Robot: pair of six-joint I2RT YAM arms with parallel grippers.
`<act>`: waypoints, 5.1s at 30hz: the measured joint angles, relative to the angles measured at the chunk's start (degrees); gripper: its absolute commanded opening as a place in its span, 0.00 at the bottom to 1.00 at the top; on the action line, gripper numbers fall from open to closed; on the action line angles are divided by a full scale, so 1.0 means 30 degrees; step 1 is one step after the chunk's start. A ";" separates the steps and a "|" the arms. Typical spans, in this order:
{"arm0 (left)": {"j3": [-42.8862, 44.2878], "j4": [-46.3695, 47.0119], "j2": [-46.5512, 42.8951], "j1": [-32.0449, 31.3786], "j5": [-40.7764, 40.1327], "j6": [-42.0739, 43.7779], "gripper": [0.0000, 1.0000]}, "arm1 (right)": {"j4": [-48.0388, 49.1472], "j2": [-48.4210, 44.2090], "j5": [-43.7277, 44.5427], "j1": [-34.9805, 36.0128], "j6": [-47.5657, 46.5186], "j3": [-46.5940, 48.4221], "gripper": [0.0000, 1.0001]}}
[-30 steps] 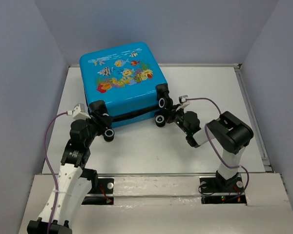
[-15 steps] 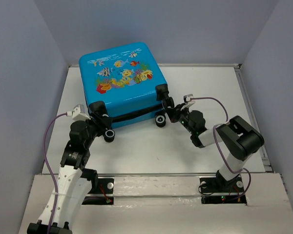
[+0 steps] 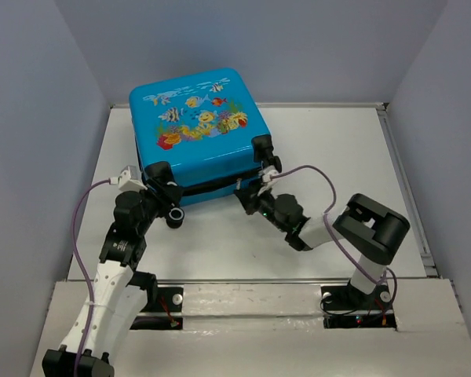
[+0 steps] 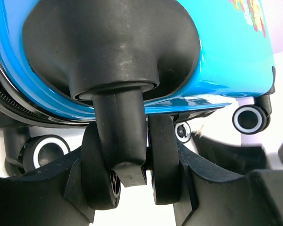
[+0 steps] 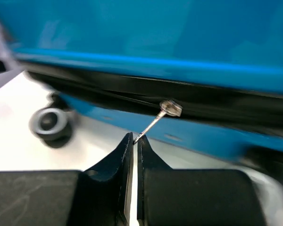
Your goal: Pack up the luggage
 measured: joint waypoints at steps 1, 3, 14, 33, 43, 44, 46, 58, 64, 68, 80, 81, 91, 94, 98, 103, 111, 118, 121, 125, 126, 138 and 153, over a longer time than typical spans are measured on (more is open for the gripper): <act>0.0000 0.0393 0.0364 -0.0211 -0.0160 -0.0175 0.06 | -0.0357 0.0328 0.0474 0.1151 -0.0408 0.0852 0.07; 0.0153 0.0852 0.0750 -0.0714 -0.0517 -0.0306 0.06 | -0.1319 0.1086 0.1311 0.3082 -0.1166 0.2645 0.07; 0.0670 0.1049 0.0962 -0.1581 -0.0525 -0.1107 0.06 | -0.0984 -0.1982 0.0707 0.4452 -0.1464 0.1202 0.07; 0.0663 0.1173 0.1035 -0.1581 0.0146 -0.1581 0.06 | -1.1030 -0.3169 0.1639 0.0408 0.0189 0.4342 0.62; 0.0568 0.1486 0.1231 -0.1581 0.0583 -0.1727 0.06 | -1.2954 -0.0845 0.1209 0.0182 0.0597 0.6455 0.45; 0.0525 0.1625 0.1260 -0.1581 0.0685 -0.1770 0.06 | -1.2968 -0.0721 0.1209 0.0182 0.0612 0.6550 0.43; 0.0430 0.1763 0.1282 -0.1581 0.0736 -0.1814 0.06 | -1.2983 -0.0379 0.1137 0.0146 0.0634 0.6747 0.37; 0.0364 0.2849 0.2142 -0.1749 0.1260 -0.2244 0.06 | -1.1686 0.0051 0.1115 0.0277 0.0284 0.6033 0.07; 0.3883 0.2288 0.6608 -0.5464 0.0729 -0.3490 0.06 | -1.0214 0.0619 0.1647 0.3840 0.0153 0.6696 0.07; 0.5763 0.1464 0.8568 -0.6798 0.1260 -0.4357 0.06 | -0.8444 0.1122 0.2142 0.5479 0.1763 0.7016 0.07; 0.4306 0.2244 0.6528 -0.8655 0.0131 -0.5829 0.25 | 0.0408 0.1253 -0.1311 0.6958 0.5275 0.4211 0.65; 0.3963 0.2113 0.6149 -0.8750 0.0138 -0.5836 0.33 | 0.0270 0.0787 -0.1180 0.6972 0.5297 0.3439 0.70; 0.2208 0.1931 0.2302 -0.9311 -0.1341 -0.3184 0.99 | -1.0098 -0.9435 0.3730 0.7002 0.3971 -0.0554 0.98; 0.2208 0.1872 0.2164 -0.9413 -0.1545 -0.2565 0.99 | -1.2954 -0.9908 0.4357 0.6732 0.3446 0.0124 0.99; 0.2186 0.1858 0.2055 -0.9413 -0.1836 -0.2062 0.99 | -1.5038 -0.9034 0.4488 0.5858 0.2725 0.2193 0.99; 0.1872 0.1872 0.1027 -0.9398 -0.2834 -0.1807 0.99 | -1.5293 -0.6921 0.3526 0.5042 0.2222 0.5297 0.99; 0.1253 0.1297 -0.0984 -0.8954 -0.4911 -0.1719 0.99 | -1.3872 -0.4503 0.1472 0.4481 0.2739 0.6900 0.91; 0.1056 0.1107 -0.1217 -0.8735 -0.6025 -0.1734 0.91 | -1.1854 -0.2805 -0.1202 0.3752 0.4401 0.7322 0.93; 0.0947 0.1275 -0.1180 -0.8663 -0.6040 -0.1749 0.90 | -1.1089 -0.2259 -0.2645 0.3475 0.5027 0.7366 0.94; 0.0940 0.1435 -0.1158 -0.8663 -0.5894 -0.1836 0.90 | -1.0397 -0.1996 -0.4153 0.3366 0.5617 0.7308 0.94; 0.0925 0.1479 -0.1158 -0.8663 -0.5872 -0.1887 0.90 | -1.0273 -0.1996 -0.4277 0.3359 0.5661 0.7278 0.94; 0.0583 0.2055 -0.1239 -0.8655 -0.5807 -0.2259 0.88 | -0.9449 -0.1668 -0.5136 0.3344 0.5923 0.7380 0.64; 0.0007 -0.0379 -0.3701 -0.8663 -0.7118 -0.1698 0.81 | -0.9369 -0.2222 -0.2674 0.3825 0.5493 0.7111 0.07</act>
